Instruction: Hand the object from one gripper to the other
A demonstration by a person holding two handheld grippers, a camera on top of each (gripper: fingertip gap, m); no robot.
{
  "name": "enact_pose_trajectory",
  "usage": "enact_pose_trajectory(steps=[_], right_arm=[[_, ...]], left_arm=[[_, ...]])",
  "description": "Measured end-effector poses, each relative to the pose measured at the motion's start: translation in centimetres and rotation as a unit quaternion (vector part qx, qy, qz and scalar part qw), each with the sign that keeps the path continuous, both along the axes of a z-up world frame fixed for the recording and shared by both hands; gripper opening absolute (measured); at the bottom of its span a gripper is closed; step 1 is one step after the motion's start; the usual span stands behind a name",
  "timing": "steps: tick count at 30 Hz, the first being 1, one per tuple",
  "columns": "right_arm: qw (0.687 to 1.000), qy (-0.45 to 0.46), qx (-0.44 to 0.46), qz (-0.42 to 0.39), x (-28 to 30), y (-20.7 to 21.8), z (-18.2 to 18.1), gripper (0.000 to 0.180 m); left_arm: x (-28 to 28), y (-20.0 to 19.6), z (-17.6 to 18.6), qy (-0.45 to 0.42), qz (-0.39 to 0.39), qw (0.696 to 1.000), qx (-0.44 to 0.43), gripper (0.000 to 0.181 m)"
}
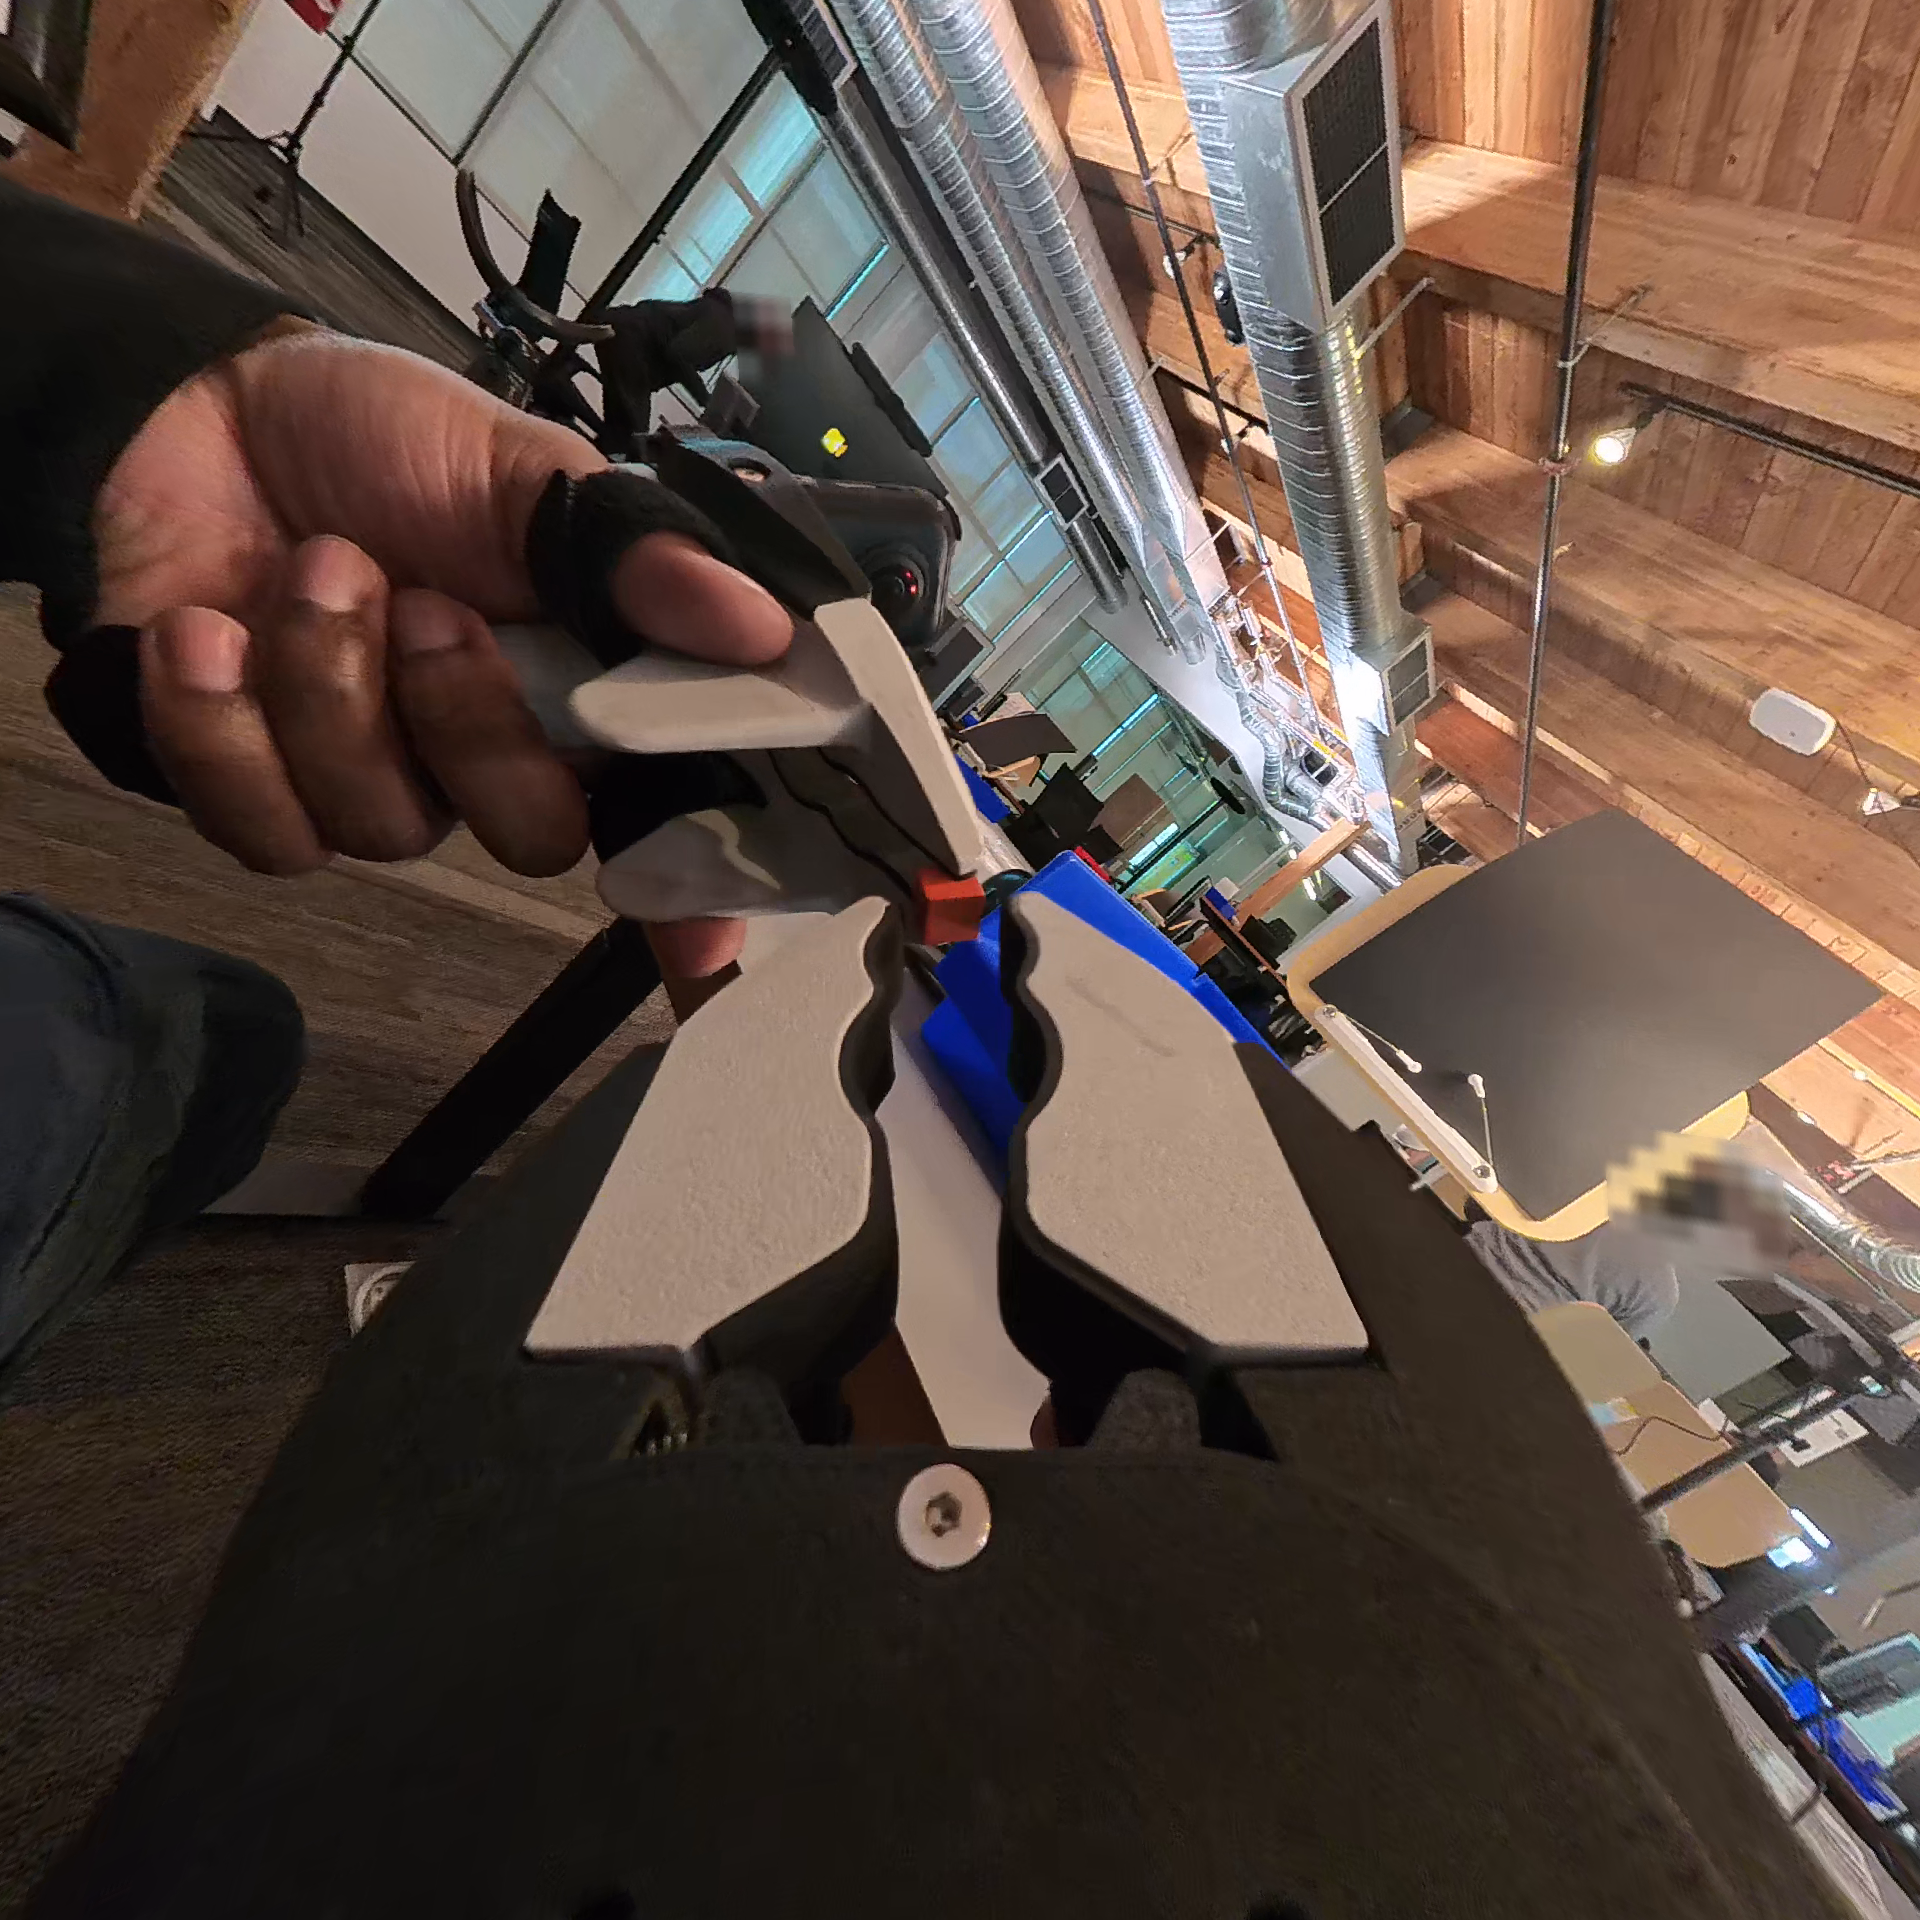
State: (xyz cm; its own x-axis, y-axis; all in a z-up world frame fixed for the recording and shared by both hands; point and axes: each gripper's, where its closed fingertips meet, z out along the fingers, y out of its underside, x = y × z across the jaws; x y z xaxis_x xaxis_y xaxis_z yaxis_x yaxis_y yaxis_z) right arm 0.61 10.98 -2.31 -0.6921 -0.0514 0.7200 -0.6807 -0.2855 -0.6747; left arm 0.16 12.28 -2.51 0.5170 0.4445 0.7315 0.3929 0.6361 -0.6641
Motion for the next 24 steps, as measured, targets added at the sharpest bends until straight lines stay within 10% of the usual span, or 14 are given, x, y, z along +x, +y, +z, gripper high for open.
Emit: enact_pose_trajectory(steps=[13, 24], right_arm=[[0.973, -0.199, 0.07, 0.096, -0.2, -0.1, 0.5, 0.01], [0.82, -0.446, 0.235, 0.27, -0.1, 0.8, 0.9, 0.009]], left_arm=[[0.2, -1.5, 0.8, 0.098, 0.091, 0.979, -0.154, 0.028], [1.5, -1.1, 0.8, 0.275, 0.205, 0.781, -0.521, 0.034]])
